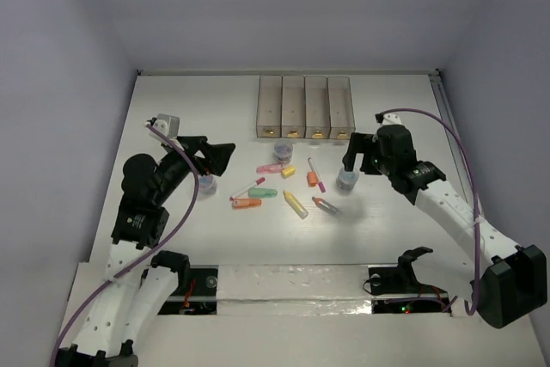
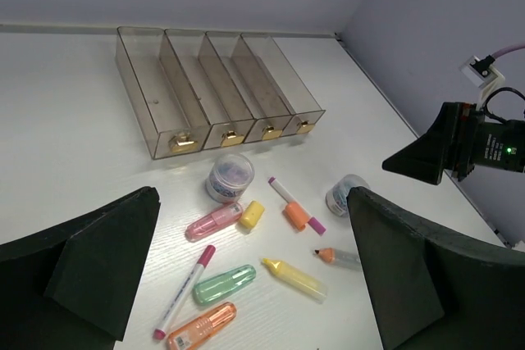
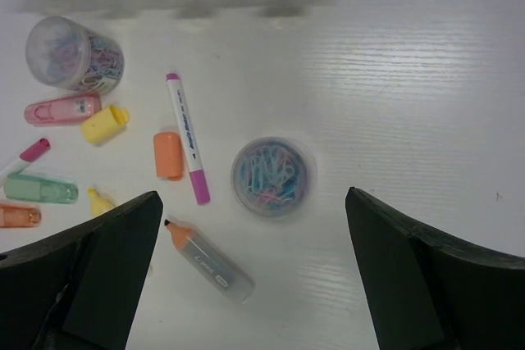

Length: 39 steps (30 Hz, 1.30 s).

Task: Sort the stationery into containers
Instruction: Pick up the stationery from the center of the board.

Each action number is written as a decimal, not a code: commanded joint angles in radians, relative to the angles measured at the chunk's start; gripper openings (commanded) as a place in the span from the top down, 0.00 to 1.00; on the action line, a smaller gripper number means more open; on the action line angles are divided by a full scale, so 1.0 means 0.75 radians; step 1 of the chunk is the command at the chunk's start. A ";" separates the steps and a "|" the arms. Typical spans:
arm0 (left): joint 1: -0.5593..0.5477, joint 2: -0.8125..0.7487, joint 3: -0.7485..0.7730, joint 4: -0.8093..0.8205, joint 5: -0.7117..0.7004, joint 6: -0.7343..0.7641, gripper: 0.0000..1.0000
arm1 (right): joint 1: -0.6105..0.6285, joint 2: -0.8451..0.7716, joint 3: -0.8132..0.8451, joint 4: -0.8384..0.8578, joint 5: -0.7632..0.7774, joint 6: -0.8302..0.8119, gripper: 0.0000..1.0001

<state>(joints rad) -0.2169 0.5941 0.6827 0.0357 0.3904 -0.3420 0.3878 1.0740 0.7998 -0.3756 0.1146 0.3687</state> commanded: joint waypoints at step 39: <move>-0.022 -0.007 0.010 0.057 0.064 0.061 0.01 | 0.123 0.540 0.171 0.047 0.199 -0.027 0.16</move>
<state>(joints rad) -0.2291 0.5999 0.6827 0.0395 0.4297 -0.3115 0.4728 1.4757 0.8734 -0.3832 0.2539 0.3538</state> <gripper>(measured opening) 0.990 0.840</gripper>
